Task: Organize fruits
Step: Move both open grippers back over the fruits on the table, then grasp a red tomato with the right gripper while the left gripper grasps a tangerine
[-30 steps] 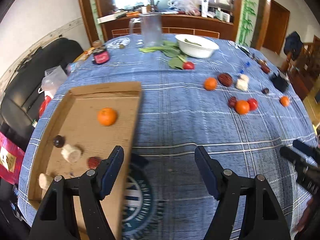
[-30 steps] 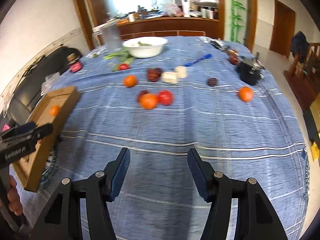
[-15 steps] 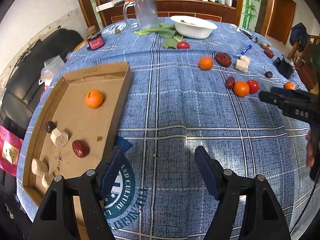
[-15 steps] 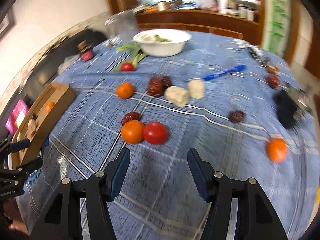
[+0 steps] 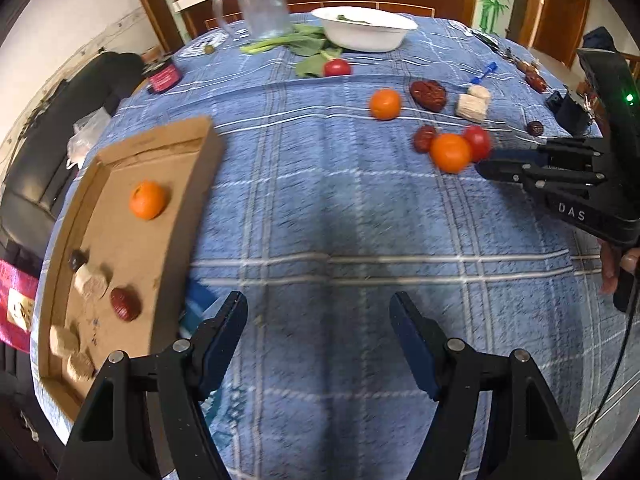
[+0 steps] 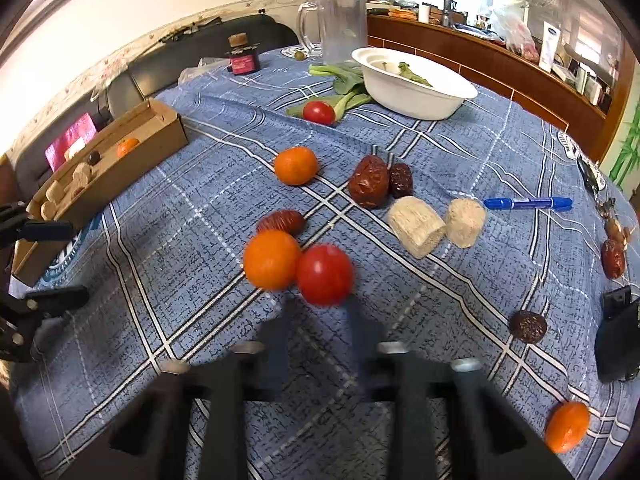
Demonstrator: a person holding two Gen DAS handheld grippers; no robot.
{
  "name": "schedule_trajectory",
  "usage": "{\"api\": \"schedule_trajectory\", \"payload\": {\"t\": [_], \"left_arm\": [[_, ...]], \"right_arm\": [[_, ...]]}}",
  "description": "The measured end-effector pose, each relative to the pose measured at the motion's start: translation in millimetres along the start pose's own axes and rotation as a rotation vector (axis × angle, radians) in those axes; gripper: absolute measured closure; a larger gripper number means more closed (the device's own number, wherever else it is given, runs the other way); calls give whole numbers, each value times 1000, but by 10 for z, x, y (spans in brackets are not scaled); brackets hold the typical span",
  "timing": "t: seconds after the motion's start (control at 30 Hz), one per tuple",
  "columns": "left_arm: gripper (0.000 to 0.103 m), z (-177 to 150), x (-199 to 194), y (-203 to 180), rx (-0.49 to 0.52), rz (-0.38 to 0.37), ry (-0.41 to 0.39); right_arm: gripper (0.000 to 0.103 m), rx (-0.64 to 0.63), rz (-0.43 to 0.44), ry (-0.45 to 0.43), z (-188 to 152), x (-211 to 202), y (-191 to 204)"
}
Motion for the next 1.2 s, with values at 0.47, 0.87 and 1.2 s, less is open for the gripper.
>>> {"api": "schedule_trajectory", "payload": {"t": [0.47, 0.87, 1.2], "left_arm": [[31, 174, 148, -274, -9, -51, 51], [31, 208, 114, -159, -46, -72, 50], [31, 202, 103, -189, -42, -71, 51]], "right_arm": [[61, 184, -30, -52, 229, -13, -155], [61, 366, 23, -68, 231, -36, -444], [61, 360, 97, -45, 394, 202, -337]]}}
Point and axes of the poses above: each gripper's, at about its wrist camera, not at the fingertips, and x roughly the way its jaws point, y to its left, z to its top, the point moved 5 cm from there along x, roughly the way its jaws point, and after that the axes turned 12 degrees about -x, right-handed, at the moved point
